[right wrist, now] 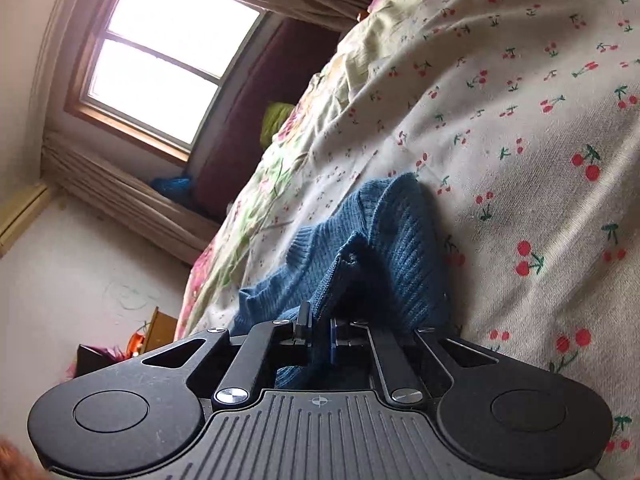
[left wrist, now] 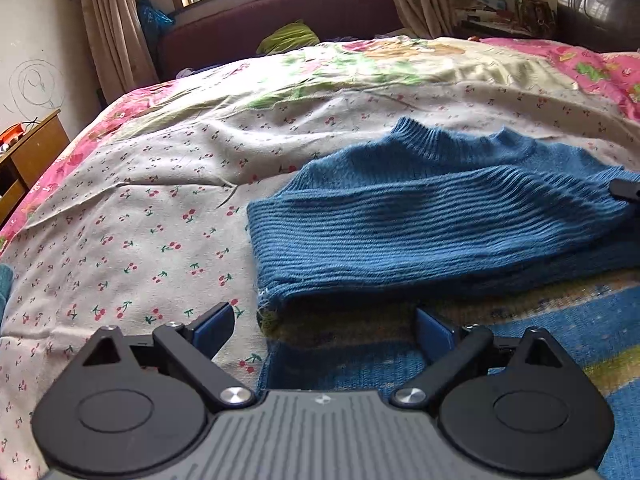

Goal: Fold small clothes

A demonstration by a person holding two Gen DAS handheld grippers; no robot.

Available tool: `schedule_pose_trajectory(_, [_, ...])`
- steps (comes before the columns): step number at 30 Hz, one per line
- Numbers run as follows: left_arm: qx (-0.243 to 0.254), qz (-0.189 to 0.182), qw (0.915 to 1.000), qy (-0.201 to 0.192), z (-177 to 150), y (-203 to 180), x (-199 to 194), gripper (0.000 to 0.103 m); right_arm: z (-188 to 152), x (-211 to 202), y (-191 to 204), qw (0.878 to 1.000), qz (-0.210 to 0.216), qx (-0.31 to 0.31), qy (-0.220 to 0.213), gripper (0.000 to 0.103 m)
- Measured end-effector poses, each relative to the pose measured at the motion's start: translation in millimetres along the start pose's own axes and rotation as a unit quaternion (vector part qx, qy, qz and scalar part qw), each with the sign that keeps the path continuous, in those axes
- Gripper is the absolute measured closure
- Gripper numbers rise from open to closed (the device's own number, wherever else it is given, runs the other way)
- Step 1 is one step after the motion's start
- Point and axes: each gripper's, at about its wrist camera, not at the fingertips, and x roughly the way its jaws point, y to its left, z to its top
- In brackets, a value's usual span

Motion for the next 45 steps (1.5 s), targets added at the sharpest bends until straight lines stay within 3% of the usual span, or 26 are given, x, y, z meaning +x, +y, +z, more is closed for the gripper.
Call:
schedule_pose_trajectory(5, [0.018, -0.035, 0.9984, -0.04, 12.9, -10.7, -19.3, 0.0, 10.6, 3.1, 20.5, 1.0, 0.01, 0.018, 0.009, 0.094])
schedule_pose_trajectory(8, [0.071, -0.049, 0.9935, -0.074, 16.1, -33.9, -27.7, 0.0, 19.6, 7.2, 43.8, 1.0, 0.0, 0.003, 0.019, 0.094])
schedule_pose_trajectory(12, [0.127, -0.053, 0.9864, -0.09, 16.9, -64.4, -20.2, 0.0, 25.8, 11.3, 69.9, 0.999, -0.012, -0.032, 0.035, 0.094])
schedule_pose_trajectory(16, [0.126, -0.037, 0.9886, -0.073, 25.7, -71.2, 3.5, 0.0, 36.7, 11.5, 88.0, 0.998, -0.011, -0.048, 0.045, 0.094])
schedule_pose_trajectory(20, [0.09, -0.028, 0.9917, -0.087, 32.6, -56.6, 1.3, 0.005, 38.5, -5.6, 105.7, 0.995, 0.026, -0.092, 0.016, 0.094])
schedule_pose_trajectory(22, [0.081, -0.033, 0.9925, -0.084, 29.4, -48.9, -0.5, 0.009, 29.7, -16.8, 92.5, 0.993, 0.021, -0.114, 0.006, 0.094])
schedule_pose_trajectory(23, [0.087, -0.036, 0.9927, -0.076, 26.3, -47.9, 1.4, 0.015, 23.8, -17.0, 78.6, 0.993, -0.001, -0.119, 0.011, 0.094])
schedule_pose_trajectory(25, [0.107, -0.045, 0.9922, -0.045, 15.2, -49.4, 8.6, 0.03, 13.6, -3.8, 39.8, 0.991, -0.084, -0.089, 0.052, 0.092])
schedule_pose_trajectory(26, [0.114, -0.054, 0.9914, -0.035, 8.4, -50.3, 10.8, 0.033, 7.4, 0.1, 18.0, 0.99, -0.107, -0.06, 0.069, 0.095])
schedule_pose_trajectory(29, [0.128, -0.059, 0.989, -0.044, 1.4, -51.9, 0.1, 0.035, 4.3, -11.5, -14.2, 0.997, -0.048, 0.035, 0.048, 0.092])
schedule_pose_trajectory(31, [0.123, -0.072, 0.989, -0.038, 4.1, -49.7, -5.5, 0.035, 10.3, -14.0, -16.4, 0.997, -0.037, 0.054, 0.041, 0.088])
schedule_pose_trajectory(36, [0.114, -0.086, 0.9894, -0.027, 8.3, -45.1, -10.9, 0.034, 18.9, -13.8, -9.1, 0.998, -0.035, 0.041, 0.026, 0.079])
schedule_pose_trajectory(39, [0.093, -0.106, 0.9895, -0.031, 10.3, -39.3, -17.0, 0.032, 18.9, -13.7, -1.4, 0.998, -0.051, 0.011, 0.017, 0.079])
schedule_pose_trajectory(41, [0.085, -0.106, 0.9899, -0.04, 11.9, -37.3, -18.4, 0.029, 18.0, -10.5, 9.0, 0.994, -0.103, -0.043, 0.018, 0.096])
schedule_pose_trajectory(43, [0.08, -0.095, 0.9915, -0.04, 12.9, -37.5, -11.2, 0.027, 17.7, -6.4, 13.3, 0.988, -0.137, -0.066, 0.024, 0.098])
schedule_pose_trajectory(45, [0.075, -0.083, 0.9937, -0.012, 10.1, -35.4, 5.4, 0.026, 16.5, -6.2, 20.2, 0.983, -0.155, -0.092, 0.027, 0.098])
